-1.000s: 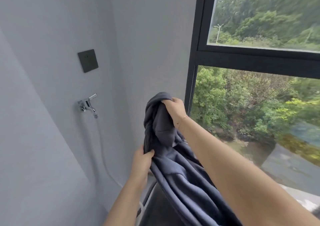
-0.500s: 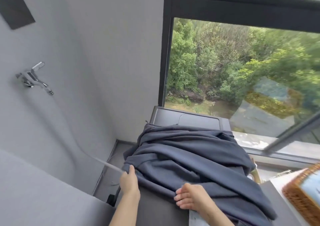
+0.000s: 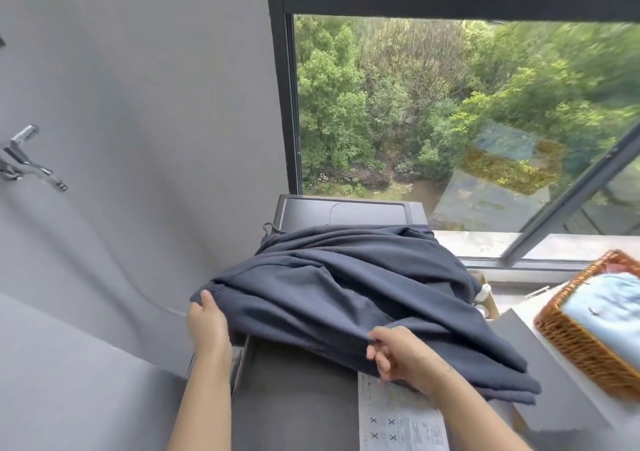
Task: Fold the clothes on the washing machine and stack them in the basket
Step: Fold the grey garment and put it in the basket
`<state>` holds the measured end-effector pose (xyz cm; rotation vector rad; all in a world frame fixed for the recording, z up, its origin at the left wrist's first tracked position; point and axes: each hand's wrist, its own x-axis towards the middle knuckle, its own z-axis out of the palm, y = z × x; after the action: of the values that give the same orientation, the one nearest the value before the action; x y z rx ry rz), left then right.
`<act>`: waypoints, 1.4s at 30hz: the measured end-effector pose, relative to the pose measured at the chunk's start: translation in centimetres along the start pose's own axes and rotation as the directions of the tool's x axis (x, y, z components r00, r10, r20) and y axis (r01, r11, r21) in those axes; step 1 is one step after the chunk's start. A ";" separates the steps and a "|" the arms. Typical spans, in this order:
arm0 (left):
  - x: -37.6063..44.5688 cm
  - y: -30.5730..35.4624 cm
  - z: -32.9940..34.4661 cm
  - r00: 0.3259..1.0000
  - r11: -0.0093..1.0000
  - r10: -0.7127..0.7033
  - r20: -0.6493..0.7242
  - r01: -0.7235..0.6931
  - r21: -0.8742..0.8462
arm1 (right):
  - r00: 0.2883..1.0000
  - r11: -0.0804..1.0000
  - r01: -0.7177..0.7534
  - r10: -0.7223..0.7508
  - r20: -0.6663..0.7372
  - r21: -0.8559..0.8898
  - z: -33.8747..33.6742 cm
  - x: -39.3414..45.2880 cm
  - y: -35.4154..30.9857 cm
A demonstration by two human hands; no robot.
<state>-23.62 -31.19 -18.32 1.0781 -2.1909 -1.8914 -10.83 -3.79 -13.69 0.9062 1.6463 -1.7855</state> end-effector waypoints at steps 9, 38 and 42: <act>-5.7 -5.2 1.5 0.927 0.967 -0.231 0.296 0.252 -0.034 | 0.946 0.938 0.157 -0.233 -0.226 -0.310 0.8 -2.3 2.5; -11.4 -4.2 -1.6 0.873 0.802 0.485 -0.045 -0.424 0.420 | 0.866 0.240 0.043 -0.493 -0.083 -0.970 -3.0 -0.4 6.3; -10.2 -4.5 0.0 0.801 0.614 0.291 0.523 -0.575 0.541 | 0.716 0.327 0.145 -0.686 -0.129 -0.934 -2.0 0.3 8.3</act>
<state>-13.81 -25.79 -18.37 0.0684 -3.1231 -1.1371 -4.40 -2.68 -19.19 0.3975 2.9796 -0.5550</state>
